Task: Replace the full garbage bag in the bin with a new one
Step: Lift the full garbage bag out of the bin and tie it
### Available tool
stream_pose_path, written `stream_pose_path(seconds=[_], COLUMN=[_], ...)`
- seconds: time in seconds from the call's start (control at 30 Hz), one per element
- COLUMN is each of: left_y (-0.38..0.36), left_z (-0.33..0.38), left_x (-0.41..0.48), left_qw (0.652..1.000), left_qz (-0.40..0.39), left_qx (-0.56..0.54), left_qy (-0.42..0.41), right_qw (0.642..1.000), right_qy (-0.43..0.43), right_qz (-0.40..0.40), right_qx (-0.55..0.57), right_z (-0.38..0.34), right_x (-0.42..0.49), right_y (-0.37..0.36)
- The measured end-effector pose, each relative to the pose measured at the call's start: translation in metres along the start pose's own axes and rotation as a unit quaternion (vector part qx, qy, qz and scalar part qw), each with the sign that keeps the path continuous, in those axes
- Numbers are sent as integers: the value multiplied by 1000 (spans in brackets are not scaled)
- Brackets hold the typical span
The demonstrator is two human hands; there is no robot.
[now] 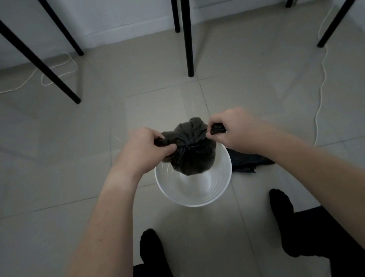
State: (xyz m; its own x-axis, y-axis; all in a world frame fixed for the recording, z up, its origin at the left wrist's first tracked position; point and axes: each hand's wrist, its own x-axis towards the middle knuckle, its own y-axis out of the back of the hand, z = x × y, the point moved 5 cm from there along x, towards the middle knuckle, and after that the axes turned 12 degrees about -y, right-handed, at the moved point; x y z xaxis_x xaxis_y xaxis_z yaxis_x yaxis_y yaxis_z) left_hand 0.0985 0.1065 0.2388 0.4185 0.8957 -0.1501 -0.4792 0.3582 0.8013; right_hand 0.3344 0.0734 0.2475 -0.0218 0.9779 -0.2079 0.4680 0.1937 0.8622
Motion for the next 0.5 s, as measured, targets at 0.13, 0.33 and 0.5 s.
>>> stream_pose_path(seconds=[0.13, 0.33, 0.5], left_y=[4, 10, 17], left_z=[4, 8, 10], left_x=[-3, -7, -11], left_qw=[999, 999, 999], left_qz=[-11, -28, 0], left_qx=[-20, -20, -31], left_qy=[-30, -36, -43], right_qw=[1000, 1000, 1000], right_qy=[2, -3, -12], right_qz=[15, -8, -14], right_qx=[14, 13, 24], right_z=[4, 3, 9], right_x=[3, -2, -10], right_y=[4, 5, 10])
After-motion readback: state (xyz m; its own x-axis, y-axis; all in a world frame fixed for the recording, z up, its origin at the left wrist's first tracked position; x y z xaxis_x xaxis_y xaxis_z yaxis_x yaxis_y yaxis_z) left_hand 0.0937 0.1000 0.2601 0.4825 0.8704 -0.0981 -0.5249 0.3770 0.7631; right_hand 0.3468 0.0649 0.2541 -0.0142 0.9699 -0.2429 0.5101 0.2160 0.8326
